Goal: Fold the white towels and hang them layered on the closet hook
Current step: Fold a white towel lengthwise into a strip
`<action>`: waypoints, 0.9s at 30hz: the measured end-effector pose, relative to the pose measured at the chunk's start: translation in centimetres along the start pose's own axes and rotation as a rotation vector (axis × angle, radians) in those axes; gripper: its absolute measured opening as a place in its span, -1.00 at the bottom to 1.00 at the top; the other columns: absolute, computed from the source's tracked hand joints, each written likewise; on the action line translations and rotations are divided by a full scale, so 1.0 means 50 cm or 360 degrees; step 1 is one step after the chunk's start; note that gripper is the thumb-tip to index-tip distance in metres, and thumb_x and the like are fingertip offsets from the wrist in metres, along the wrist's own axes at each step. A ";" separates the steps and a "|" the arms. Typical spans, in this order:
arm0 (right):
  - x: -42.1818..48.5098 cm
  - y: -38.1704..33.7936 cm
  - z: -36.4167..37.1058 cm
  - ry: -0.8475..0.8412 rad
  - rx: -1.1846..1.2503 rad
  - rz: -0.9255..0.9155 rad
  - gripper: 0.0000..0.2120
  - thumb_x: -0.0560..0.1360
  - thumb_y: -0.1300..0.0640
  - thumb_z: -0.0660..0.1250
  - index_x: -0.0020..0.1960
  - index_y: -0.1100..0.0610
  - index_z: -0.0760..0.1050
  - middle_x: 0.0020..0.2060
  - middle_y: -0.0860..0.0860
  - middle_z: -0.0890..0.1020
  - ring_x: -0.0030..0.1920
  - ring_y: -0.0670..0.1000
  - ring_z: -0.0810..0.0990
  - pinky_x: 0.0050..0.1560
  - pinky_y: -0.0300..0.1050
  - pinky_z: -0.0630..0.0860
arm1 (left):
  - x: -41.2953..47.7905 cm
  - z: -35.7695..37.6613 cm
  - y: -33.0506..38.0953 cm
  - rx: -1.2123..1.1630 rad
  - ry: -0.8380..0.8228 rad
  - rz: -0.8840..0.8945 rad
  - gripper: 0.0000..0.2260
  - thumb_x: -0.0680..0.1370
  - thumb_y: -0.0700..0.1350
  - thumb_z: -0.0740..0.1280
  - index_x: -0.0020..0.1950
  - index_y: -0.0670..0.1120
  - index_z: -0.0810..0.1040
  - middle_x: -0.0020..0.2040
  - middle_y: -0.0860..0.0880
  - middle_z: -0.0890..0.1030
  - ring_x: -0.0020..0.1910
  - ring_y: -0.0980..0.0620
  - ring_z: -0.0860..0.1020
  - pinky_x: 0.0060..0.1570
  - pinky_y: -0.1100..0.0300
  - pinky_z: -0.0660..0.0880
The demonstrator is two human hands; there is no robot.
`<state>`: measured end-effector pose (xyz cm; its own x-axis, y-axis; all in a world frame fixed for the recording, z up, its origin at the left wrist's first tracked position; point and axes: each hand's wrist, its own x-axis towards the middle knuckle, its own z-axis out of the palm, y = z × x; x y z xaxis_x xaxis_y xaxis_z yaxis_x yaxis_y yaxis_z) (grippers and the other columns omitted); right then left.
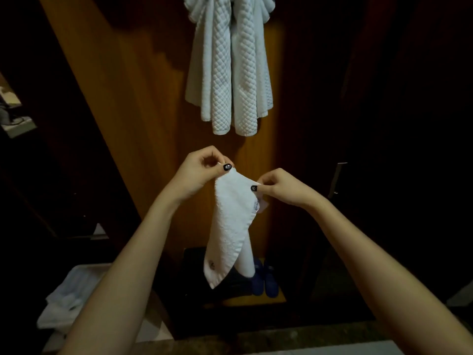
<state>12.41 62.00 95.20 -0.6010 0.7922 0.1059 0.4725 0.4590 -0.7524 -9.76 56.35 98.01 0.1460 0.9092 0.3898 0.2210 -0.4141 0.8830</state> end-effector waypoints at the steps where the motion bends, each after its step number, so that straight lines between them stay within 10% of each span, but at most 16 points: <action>1: 0.001 -0.005 -0.003 -0.0032 -0.0099 0.0023 -0.79 0.57 0.14 0.35 -0.17 0.22 0.66 -0.30 -0.06 0.66 -0.29 -0.19 0.55 -0.14 -0.24 0.46 | -0.004 -0.007 0.003 0.0154 0.0014 0.0008 -0.83 0.51 -0.33 0.39 -0.19 -0.10 0.51 -0.08 -0.02 0.67 -0.04 0.10 0.61 -0.02 0.25 0.51; 6: -0.006 -0.030 0.010 -0.0307 -0.0049 0.0030 -0.78 0.58 0.16 0.33 -0.18 0.13 0.68 -0.30 -0.17 0.69 -0.28 -0.32 0.56 -0.16 -0.49 0.40 | -0.020 -0.020 0.030 0.0251 0.0033 0.0033 -0.84 0.52 -0.33 0.38 -0.19 -0.11 0.51 -0.02 -0.04 0.67 -0.01 0.11 0.63 -0.01 0.26 0.53; 10: -0.007 -0.031 0.046 -0.0229 0.0110 -0.0058 -0.73 0.58 0.11 0.33 -0.06 0.32 0.66 -0.16 0.21 0.68 -0.19 -0.05 0.56 -0.04 -0.14 0.47 | -0.021 -0.021 0.043 0.0070 0.0076 0.0028 -0.86 0.52 -0.35 0.36 -0.17 -0.15 0.49 0.00 -0.10 0.67 0.00 0.06 0.64 0.03 0.24 0.56; 13: -0.015 -0.032 0.070 0.0018 0.0250 -0.0086 -0.72 0.62 0.07 0.27 -0.09 0.21 0.68 -0.26 0.03 0.69 -0.27 -0.09 0.62 -0.19 -0.22 0.50 | -0.022 -0.017 0.041 -0.0044 0.0127 0.0037 -0.85 0.54 -0.36 0.33 -0.17 -0.15 0.47 0.00 -0.11 0.65 0.00 0.07 0.64 -0.01 0.26 0.55; 18: -0.017 -0.041 0.079 0.0299 0.0179 -0.0038 -0.67 0.63 0.04 0.24 -0.12 0.23 0.64 -0.20 0.18 0.69 -0.14 0.25 0.63 -0.01 0.25 0.54 | -0.009 -0.011 0.031 -0.0131 0.0170 0.0093 -0.84 0.54 -0.37 0.32 -0.17 -0.15 0.44 -0.01 -0.09 0.64 0.00 0.05 0.62 0.02 0.24 0.54; 27: -0.040 -0.030 0.017 0.0565 0.0225 0.0031 -0.88 0.52 0.25 0.37 -0.19 0.25 0.56 -0.35 0.07 0.61 -0.37 -0.10 0.54 -0.27 -0.23 0.47 | 0.004 -0.035 -0.007 0.0559 0.0239 0.0107 -0.79 0.49 -0.27 0.44 -0.24 -0.06 0.47 -0.02 -0.03 0.65 0.00 0.11 0.60 0.05 0.28 0.45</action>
<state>12.36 59.39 95.56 -0.3203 0.9017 0.2905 0.3735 0.4020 -0.8360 -11.50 56.73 98.23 0.0343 0.8648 0.5010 0.5364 -0.4389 0.7209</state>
